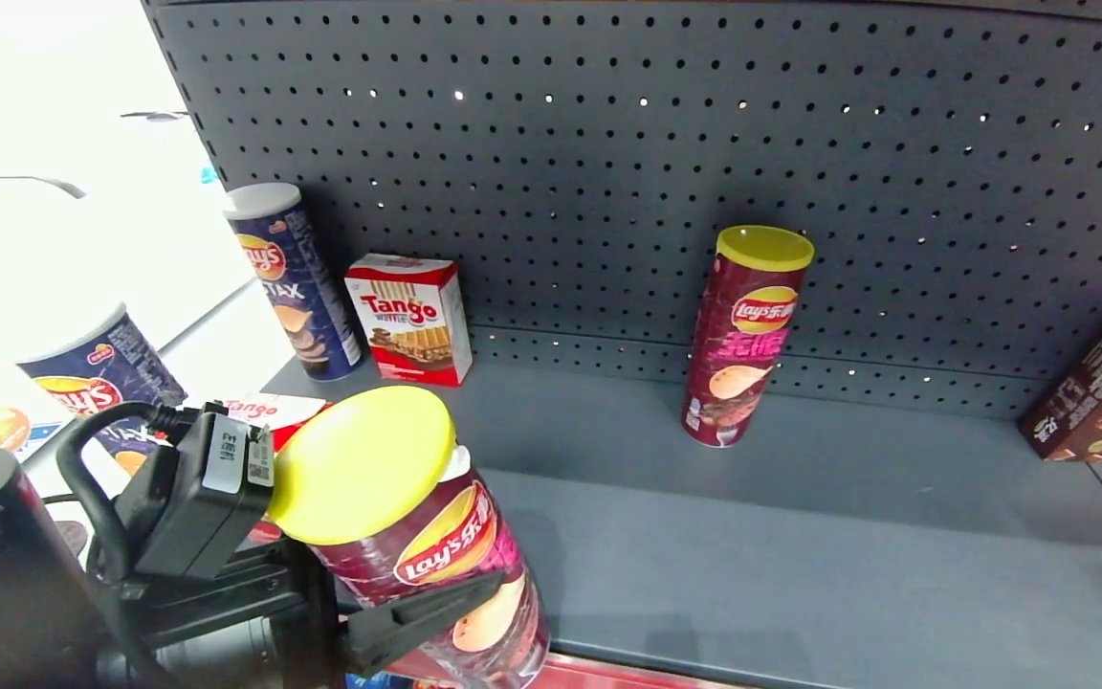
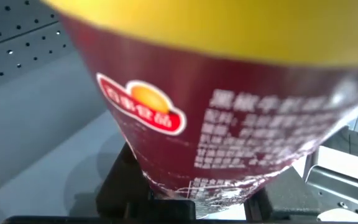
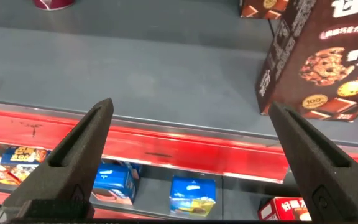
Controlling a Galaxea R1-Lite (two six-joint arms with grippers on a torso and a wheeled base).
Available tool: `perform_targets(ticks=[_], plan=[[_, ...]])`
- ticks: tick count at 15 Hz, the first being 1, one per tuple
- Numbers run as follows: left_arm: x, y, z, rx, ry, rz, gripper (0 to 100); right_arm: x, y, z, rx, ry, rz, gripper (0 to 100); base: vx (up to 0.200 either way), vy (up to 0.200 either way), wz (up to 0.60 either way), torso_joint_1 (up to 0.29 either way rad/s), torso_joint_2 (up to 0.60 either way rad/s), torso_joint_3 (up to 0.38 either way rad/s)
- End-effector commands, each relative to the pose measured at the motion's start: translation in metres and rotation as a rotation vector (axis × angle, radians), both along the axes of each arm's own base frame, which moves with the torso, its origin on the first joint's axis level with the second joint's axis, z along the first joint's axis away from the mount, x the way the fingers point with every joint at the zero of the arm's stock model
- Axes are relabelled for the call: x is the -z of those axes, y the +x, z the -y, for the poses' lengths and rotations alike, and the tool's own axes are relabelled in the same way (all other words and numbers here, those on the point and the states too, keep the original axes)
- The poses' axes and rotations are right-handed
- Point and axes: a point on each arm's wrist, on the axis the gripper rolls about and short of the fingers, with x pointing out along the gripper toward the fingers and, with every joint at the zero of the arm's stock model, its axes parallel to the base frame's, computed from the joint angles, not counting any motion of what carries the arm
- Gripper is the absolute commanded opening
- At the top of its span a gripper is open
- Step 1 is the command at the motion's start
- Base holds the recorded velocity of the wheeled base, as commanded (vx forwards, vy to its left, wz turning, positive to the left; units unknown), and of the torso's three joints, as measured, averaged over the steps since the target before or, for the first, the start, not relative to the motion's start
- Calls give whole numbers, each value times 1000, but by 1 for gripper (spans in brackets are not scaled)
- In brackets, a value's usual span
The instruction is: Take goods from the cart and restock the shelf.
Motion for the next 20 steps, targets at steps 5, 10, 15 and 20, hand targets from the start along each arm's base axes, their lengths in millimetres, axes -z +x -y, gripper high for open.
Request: perform_targets(ticks=[5, 10, 15, 20], plan=[[1, 0, -1, -2, 1, -2, 0, 0, 0, 0, 0, 0, -2, 100, 0, 0, -360, 0, -1, 1], [1, 1, -4, -22, 0, -3, 0, 0, 0, 0, -2, -2, -2, 100, 0, 0, 0, 0, 0, 0], [3, 3, -9, -52, 7, -8, 0, 0, 1, 0, -25, -18, -19, 100, 0, 0, 0, 0, 0, 0], [-5, 9, -7, -60, 3, 45, 0, -98, 30, -2, -118, 42, -14, 100, 0, 0, 0, 0, 0, 0]])
